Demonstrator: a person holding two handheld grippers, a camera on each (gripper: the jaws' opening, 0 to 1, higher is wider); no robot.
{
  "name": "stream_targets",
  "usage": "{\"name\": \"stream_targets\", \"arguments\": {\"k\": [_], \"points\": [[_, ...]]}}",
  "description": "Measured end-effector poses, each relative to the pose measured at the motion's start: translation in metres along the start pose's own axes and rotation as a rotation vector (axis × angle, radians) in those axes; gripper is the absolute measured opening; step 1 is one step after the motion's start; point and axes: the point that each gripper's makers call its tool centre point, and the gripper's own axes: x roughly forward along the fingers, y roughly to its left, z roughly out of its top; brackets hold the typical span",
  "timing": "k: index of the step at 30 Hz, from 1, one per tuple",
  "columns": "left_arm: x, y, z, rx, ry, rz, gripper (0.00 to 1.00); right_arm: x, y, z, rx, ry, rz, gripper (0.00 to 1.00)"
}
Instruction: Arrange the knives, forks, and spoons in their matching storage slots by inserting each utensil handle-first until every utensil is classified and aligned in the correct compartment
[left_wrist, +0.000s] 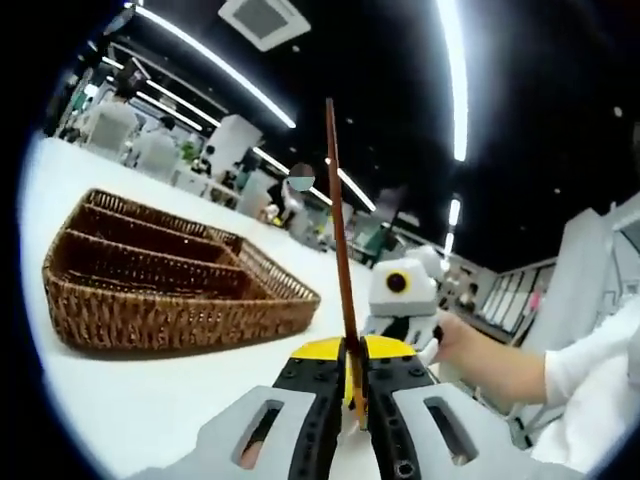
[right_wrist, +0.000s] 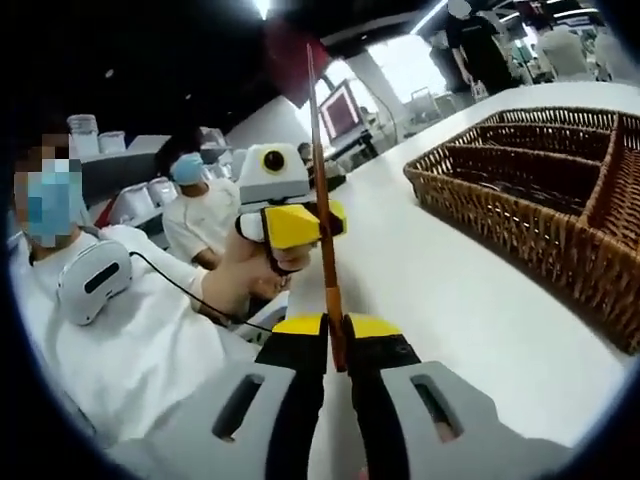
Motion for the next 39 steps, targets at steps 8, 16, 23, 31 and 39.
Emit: {"name": "stream_targets", "arguments": {"k": [8, 16, 23, 31, 39], "points": [[0.001, 0.001, 0.004, 0.061, -0.018, 0.015, 0.06, -0.001, 0.005, 0.004, 0.058, 0.000, 0.004, 0.06], [0.000, 0.003, 0.009, 0.106, -0.038, 0.033, 0.16, -0.009, 0.004, 0.014, 0.124, -0.023, -0.013, 0.06], [-0.004, 0.002, 0.009, 0.204, -0.027, 0.050, 0.17, -0.020, -0.004, 0.017, 0.205, -0.018, -0.063, 0.06], [-0.010, 0.006, 0.006, 0.391, 0.014, 0.131, 0.26, -0.044, -0.019, 0.027, 0.305, 0.035, -0.177, 0.06], [-0.014, 0.014, 0.002, 0.450, 0.045, 0.180, 0.29, -0.068, -0.038, 0.041, 0.355, 0.118, -0.308, 0.06]]}}
